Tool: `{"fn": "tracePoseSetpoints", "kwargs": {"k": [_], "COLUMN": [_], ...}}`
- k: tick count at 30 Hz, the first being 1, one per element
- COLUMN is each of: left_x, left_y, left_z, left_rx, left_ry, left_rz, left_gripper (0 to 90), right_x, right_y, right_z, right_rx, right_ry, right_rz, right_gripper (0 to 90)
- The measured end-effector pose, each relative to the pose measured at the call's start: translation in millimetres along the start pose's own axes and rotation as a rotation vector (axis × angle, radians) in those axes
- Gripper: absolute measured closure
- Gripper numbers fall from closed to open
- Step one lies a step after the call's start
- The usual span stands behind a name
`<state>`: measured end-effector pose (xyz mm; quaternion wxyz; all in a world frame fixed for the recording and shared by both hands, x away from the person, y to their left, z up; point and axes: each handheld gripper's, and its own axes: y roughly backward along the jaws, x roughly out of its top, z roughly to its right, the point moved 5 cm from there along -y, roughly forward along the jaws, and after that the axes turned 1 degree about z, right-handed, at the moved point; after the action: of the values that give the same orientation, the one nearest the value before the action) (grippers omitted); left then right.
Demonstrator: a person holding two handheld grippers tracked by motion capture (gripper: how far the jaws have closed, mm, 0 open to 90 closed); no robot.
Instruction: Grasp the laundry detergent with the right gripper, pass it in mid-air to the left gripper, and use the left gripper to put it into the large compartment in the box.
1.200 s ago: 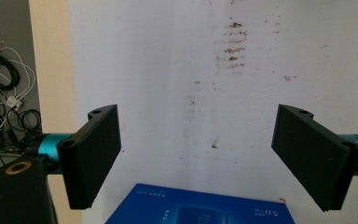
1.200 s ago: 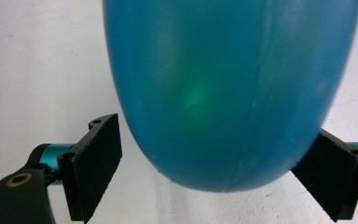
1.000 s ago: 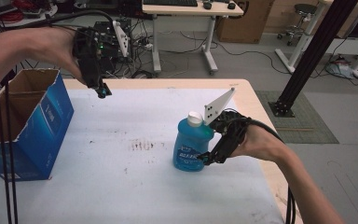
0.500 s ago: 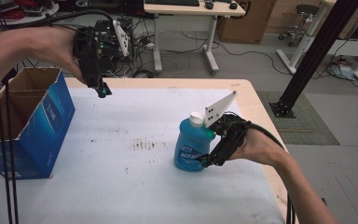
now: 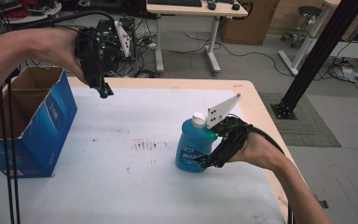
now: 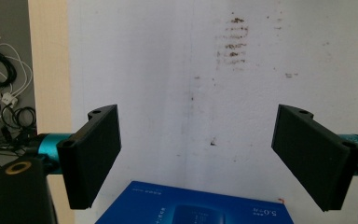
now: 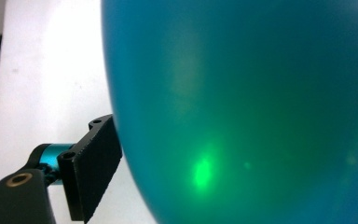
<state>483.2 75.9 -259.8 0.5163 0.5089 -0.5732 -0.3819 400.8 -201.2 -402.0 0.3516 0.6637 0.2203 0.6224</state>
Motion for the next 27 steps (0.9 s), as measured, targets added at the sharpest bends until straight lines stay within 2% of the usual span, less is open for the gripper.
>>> {"fn": "tracePoseSetpoints", "kwargs": {"k": [8, 10, 14, 15, 23, 25, 27], "left_x": [-0.4, -0.1, -0.1, -0.1, -0.4, -0.7, -0.7], "left_y": [0.7, 1.2, 1.3, 1.3, 0.2, 0.0, 0.0], "left_z": [-0.5, -0.4, -0.4, -0.4, -0.8, -0.5, -0.4], "left_rx": [0.004, 0.004, 0.005, 0.005, 0.008, 0.008, 0.008], "left_ry": [0.002, -0.001, -0.001, -0.001, 0.000, 0.002, 0.002], "left_rz": [0.005, 0.004, 0.005, 0.006, 0.006, 0.005, 0.006], "left_gripper": [15.7, 15.7, 15.7, 15.7, 15.7, 15.7, 15.7], "right_x": [1.0, 1.3, 1.0, 1.0, 1.8, 1.7, 1.8], "right_y": [-0.4, -0.3, -0.8, -1.4, -2.0, -1.7, -1.4], "right_z": [-0.2, -0.6, -0.2, -0.3, -0.4, -0.3, -0.5], "right_rx": [-0.001, 0.011, 0.009, 0.013, 0.020, 0.020, 0.026], "right_ry": [-0.002, -0.002, -0.004, -0.003, -0.003, -0.003, -0.001], "right_rz": [0.021, 0.032, 0.036, 0.039, 0.056, 0.056, 0.060], "right_gripper": [12.7, 16.4, 16.6, 20.0, 20.6, 24.9, 25.2]}}
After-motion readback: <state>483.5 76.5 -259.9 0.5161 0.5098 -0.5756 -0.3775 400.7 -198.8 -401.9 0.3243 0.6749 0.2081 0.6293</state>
